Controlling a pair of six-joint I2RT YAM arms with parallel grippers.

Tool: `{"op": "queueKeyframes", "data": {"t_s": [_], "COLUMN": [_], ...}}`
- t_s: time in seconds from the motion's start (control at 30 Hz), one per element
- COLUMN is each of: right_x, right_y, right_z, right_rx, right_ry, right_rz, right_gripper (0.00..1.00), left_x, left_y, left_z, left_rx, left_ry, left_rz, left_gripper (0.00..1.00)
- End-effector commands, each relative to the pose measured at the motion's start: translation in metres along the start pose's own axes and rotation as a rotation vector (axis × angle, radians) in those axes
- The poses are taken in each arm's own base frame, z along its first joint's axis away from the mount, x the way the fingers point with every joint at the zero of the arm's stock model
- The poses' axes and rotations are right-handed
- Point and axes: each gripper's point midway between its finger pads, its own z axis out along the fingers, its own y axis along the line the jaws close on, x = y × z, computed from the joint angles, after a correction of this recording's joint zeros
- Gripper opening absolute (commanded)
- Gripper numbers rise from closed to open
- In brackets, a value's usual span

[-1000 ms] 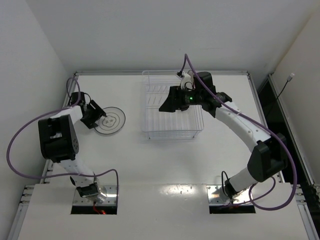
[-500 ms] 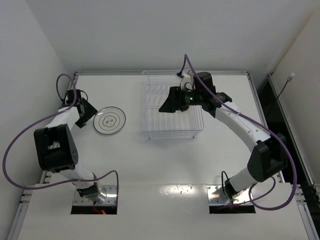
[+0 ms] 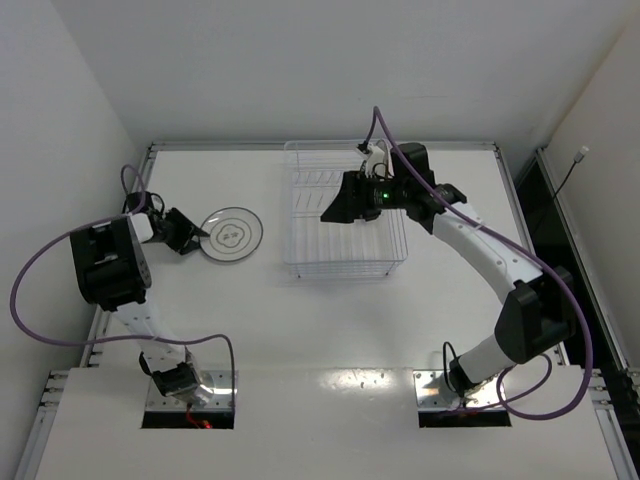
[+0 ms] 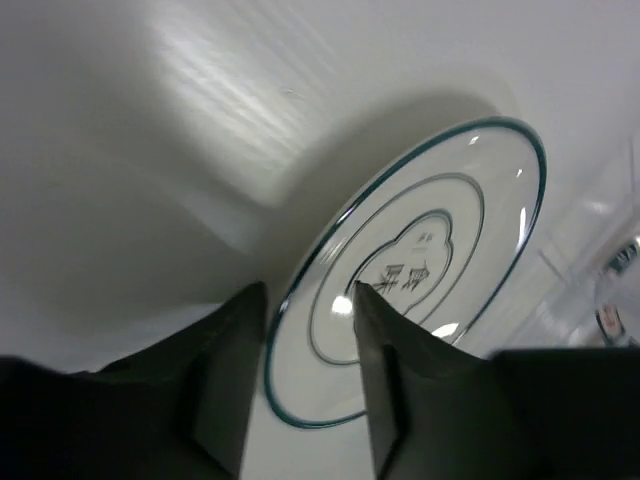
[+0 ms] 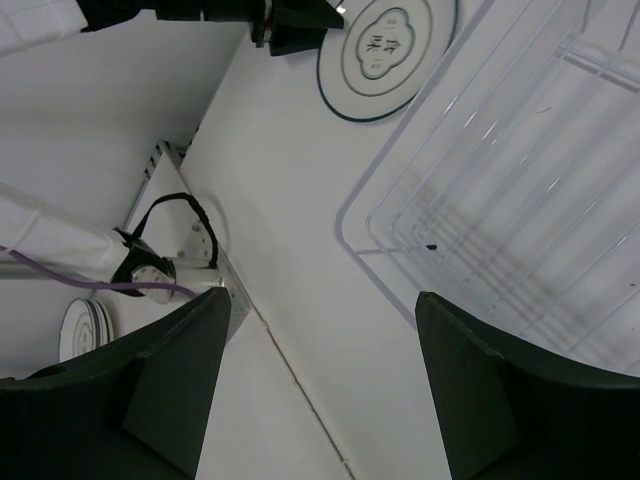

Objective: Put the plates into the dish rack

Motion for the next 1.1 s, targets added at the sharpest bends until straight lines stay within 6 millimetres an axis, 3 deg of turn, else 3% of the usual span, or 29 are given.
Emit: {"op": "queueKeyframes", "data": {"t_s": [0.0,0.03,0.1,0.13,0.2,0.37,0.5,0.53,0.6,0.63,0.73,0.83,1.0,1.03,1.07], "right_x": [-0.011,-0.011,-0.013,-0.011,-0.012,-0.007,-0.008,-0.004,-0.007,-0.005,-0.005,-0.004,-0.001,0.001,-0.001], "right_y": [0.008,0.008,0.005,0.006,0.004,-0.002,-0.001,-0.003,0.001,0.000,0.001,0.015,0.015,0.009,0.013], "right_z": [-0.008,-0.008,-0.010,-0.011,-0.014,-0.014,-0.018,-0.017,-0.020,-0.018,-0.017,-0.016,-0.005,0.001,0.005], "right_rx": [-0.036,-0.036,-0.030,-0.030,-0.031,-0.028,-0.031,-0.028,-0.042,-0.042,-0.061,-0.155,-0.227,-0.225,-0.245], "right_ry": [-0.038,-0.038,-0.043,-0.043,-0.047,-0.036,-0.039,-0.032,-0.043,-0.043,-0.036,-0.021,0.005,0.012,0.008], "right_rz": [-0.055,-0.054,-0.051,-0.051,-0.047,-0.031,-0.028,-0.022,-0.035,-0.035,-0.028,-0.052,-0.020,-0.012,-0.017], "right_gripper": [0.72,0.72,0.72,0.72,0.72,0.72,0.72,0.72,0.72,0.72,0.72,0.72,0.72,0.72,0.72], "left_x": [0.068,0.072,0.075,0.075,0.075,0.053,0.022,0.012,0.009,0.014,0.013,0.022,0.045,0.052,0.052], "left_y": [0.001,-0.003,-0.004,-0.005,-0.006,-0.037,-0.077,-0.096,-0.108,-0.109,-0.138,-0.155,-0.170,-0.179,-0.173], "left_z": [0.036,0.037,0.040,0.039,0.038,0.016,-0.032,-0.057,-0.077,-0.084,-0.126,-0.156,-0.195,-0.222,-0.216], "left_rx": [0.169,0.218,0.237,0.246,0.252,0.368,0.490,0.549,0.621,0.647,0.809,0.957,1.219,1.336,1.358], "left_ry": [0.288,0.309,0.324,0.329,0.321,0.203,0.003,-0.075,-0.150,-0.162,-0.247,-0.284,-0.244,-0.251,-0.214], "left_rz": [-0.091,-0.090,-0.102,-0.103,-0.096,-0.052,0.070,0.118,0.134,0.138,0.205,0.240,0.263,0.282,0.250], "left_gripper": [0.35,0.22,0.16,0.03,0.00,0.00,0.00,0.00,0.00,0.00,0.00,0.00,0.00,0.00,0.00]}}
